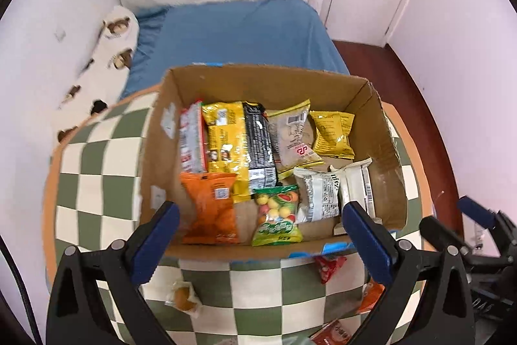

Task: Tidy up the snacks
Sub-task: 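Open both tools to release the white packs into the box, then move both tools back toward the remaining snacks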

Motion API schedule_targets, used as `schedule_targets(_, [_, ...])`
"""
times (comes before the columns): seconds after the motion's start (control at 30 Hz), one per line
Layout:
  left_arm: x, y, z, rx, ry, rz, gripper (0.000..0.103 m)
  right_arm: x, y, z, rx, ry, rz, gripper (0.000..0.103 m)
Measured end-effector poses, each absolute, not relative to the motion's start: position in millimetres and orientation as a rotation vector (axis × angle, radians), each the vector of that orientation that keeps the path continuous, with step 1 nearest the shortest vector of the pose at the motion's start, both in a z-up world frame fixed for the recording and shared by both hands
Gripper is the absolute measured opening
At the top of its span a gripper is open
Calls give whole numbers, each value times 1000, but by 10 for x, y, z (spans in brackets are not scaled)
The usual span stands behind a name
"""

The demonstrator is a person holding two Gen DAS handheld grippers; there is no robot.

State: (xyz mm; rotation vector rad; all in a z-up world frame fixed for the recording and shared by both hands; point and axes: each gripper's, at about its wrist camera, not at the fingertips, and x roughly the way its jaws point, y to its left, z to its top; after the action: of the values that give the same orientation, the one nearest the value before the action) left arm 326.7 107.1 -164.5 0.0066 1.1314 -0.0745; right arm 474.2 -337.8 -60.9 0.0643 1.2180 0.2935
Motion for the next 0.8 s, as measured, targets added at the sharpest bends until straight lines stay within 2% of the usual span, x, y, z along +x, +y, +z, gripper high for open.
schedule_targets(0.23, [2749, 1187, -1383, -11, 1044, -56, 103, 4365, -3430, -295, 81, 1153, 313, 98])
schedule_targets(0.43, [2417, 1265, -1391, -30, 1049, -58, 103, 3978, -3501, -185, 98, 1163, 341, 98])
schedule_targets(0.53, [2284, 1302, -1683, -1, 1109, -31, 103, 3790, -3481, -408, 99, 1233, 356, 98])
schedule_targets(0.63, [2193, 1325, -2089, 16, 1194, -13, 103, 3628, -3409, -932, 100, 1362, 361, 98])
schedule_targets(0.8, [2076, 1450, -3061, 53, 1392, 51, 103, 3453, -3229, -1849, 84, 1539, 347, 98])
